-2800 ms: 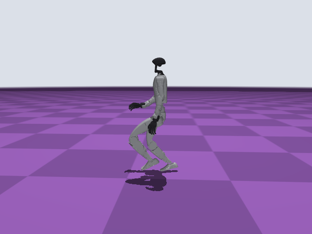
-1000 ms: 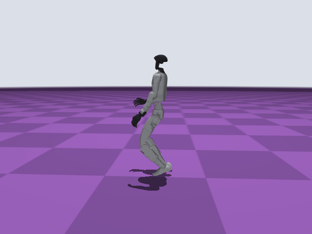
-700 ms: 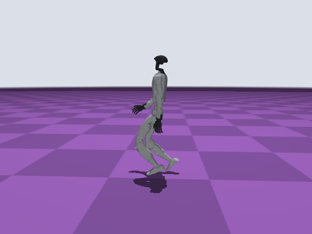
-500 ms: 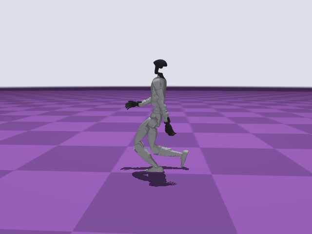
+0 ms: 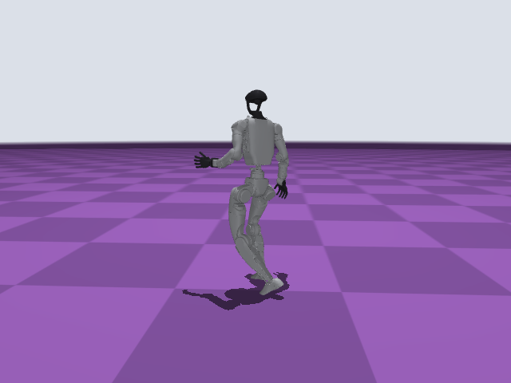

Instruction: Dance

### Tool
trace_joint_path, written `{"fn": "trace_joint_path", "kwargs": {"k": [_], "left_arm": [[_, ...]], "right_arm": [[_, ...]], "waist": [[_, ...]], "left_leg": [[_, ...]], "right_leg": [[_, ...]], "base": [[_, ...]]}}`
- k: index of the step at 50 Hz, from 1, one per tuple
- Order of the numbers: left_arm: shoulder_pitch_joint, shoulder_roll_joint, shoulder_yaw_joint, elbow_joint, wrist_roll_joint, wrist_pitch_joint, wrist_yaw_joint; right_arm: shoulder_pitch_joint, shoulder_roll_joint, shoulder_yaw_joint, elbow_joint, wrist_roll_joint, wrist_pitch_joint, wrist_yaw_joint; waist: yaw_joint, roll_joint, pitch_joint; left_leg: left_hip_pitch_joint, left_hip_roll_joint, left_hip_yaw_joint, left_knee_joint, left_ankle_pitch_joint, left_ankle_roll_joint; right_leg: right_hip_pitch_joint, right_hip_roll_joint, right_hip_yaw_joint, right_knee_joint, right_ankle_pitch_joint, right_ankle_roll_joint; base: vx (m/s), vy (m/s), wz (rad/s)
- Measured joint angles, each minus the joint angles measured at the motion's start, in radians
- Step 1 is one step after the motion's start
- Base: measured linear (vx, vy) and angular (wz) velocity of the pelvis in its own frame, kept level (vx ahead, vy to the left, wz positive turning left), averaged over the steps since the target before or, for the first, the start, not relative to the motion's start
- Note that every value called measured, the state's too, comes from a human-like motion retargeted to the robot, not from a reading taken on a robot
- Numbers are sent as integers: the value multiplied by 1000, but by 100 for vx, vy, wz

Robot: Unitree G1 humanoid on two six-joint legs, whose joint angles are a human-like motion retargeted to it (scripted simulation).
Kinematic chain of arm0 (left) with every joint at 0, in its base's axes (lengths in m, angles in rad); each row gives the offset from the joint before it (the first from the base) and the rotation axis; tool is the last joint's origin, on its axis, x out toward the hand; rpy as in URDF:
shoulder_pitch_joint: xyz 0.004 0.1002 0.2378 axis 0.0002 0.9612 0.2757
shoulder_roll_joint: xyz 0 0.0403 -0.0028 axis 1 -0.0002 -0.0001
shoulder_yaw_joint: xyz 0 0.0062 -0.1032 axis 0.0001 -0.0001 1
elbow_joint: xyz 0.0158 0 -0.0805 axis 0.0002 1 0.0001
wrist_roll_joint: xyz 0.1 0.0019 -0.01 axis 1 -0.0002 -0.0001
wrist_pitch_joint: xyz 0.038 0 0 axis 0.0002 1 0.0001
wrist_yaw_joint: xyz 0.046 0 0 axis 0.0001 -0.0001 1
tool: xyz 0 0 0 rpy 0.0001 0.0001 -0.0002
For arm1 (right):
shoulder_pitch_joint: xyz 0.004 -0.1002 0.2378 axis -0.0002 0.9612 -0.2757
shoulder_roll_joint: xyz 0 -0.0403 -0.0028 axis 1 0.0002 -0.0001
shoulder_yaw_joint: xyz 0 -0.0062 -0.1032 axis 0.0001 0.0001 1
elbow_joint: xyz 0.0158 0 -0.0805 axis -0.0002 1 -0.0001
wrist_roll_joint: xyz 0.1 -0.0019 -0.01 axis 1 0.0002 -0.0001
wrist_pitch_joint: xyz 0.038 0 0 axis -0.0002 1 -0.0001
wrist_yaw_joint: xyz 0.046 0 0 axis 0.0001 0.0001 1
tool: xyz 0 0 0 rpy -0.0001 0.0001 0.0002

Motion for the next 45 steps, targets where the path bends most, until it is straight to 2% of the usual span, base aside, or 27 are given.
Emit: {"fn": "trace_joint_path", "kwargs": {"k": [3,5,7,10,11,16,18,20,25,29,32,35,38,42,45], "left_arm": [[178,-32,13,154,-50,56,-83],[278,-77,23,324,-67,103,-145],[350,-148,44,525,-73,152,-211],[402,-264,57,811,-65,219,-317],[406,-293,45,875,-62,237,-343],[321,-343,-30,1077,-8,276,-392],[233,-308,-28,1110,22,261,-357],[157,-249,-7,1098,32,237,-305],[55,-115,50,942,-24,196,-178],[22,-58,71,825,-44,180,-135],[18,-36,70,744,-23,168,-155],[36,-42,62,698,12,161,-194],[19,-66,11,711,46,180,-250],[-5,-117,-37,790,80,210,-291],[-25,-147,-59,866,88,230,-301]], "right_arm": [[-121,-22,57,-212,9,-45,-5],[-199,-28,114,-354,8,-72,28],[-279,-27,187,-475,-14,-88,85],[-404,-9,312,-605,-57,-101,178],[-439,0,351,-627,-76,-104,203],[-545,21,517,-647,-171,-107,290],[-532,20,546,-615,-186,-108,305],[-473,15,546,-569,-179,-107,306],[-267,-22,452,-389,-93,-76,269],[-151,-90,287,-233,-31,-45,229],[-78,-163,114,-128,12,-13,213],[-13,-223,-36,-22,31,25,193],[29,-265,-192,79,41,51,193],[47,-224,-252,142,51,73,179],[20,-139,-217,148,59,77,166]], "waist": [[80,-27,17],[147,-31,24],[212,-19,26],[289,17,20],[302,22,22],[289,45,55],[259,40,60],[221,20,49],[105,-47,14],[31,-53,11],[12,-18,23],[4,1,44],[40,49,78],[77,66,101],[108,54,103]], "left_leg": [[-72,-9,23,31,-7,35],[-124,24,39,99,-33,60],[-181,95,46,205,-79,82],[-285,220,9,392,-136,92],[-316,242,-13,446,-160,95],[-416,278,-102,634,-299,125],[-421,267,-95,622,-311,136],[-400,235,-69,550,-287,138],[-284,72,-34,256,-109,78],[-205,-8,-84,131,-31,20],[-153,-10,-138,141,-94,14],[-123,-4,-176,248,-188,17],[-114,36,-209,365,-155,-18],[-223,89,-208,550,-136,1],[-334,114,-191,607,-199,42]], "right_leg": [[117,-74,-13,43,-3,-16],[207,-95,-35,33,10,-7],[286,-78,-54,-8,12,13],[366,8,-37,-89,-8,42],[379,34,-10,-100,-44,42],[395,128,148,-55,-291,-32],[368,127,183,-18,-310,-54],[319,105,195,25,-230,-41],[139,57,236,142,-34,14],[55,128,273,41,-13,47],[57,214,293,-75,-37,45],[75,265,288,-71,-130,7],[163,319,282,-127,-176,-22],[214,338,290,-130,-206,-27],[246,310,294,-138,-228,-16]], "base": [[-9,-14,-372],[-5,-16,-405],[0,-16,-410],[5,-14,-377],[8,-11,-328],[14,-5,-249],[24,-2,-173],[27,1,-148],[31,3,-156],[36,4,-181],[37,6,-184],[30,8,-168],[32,8,-133],[30,8,-93],[38,9,-58]]}}
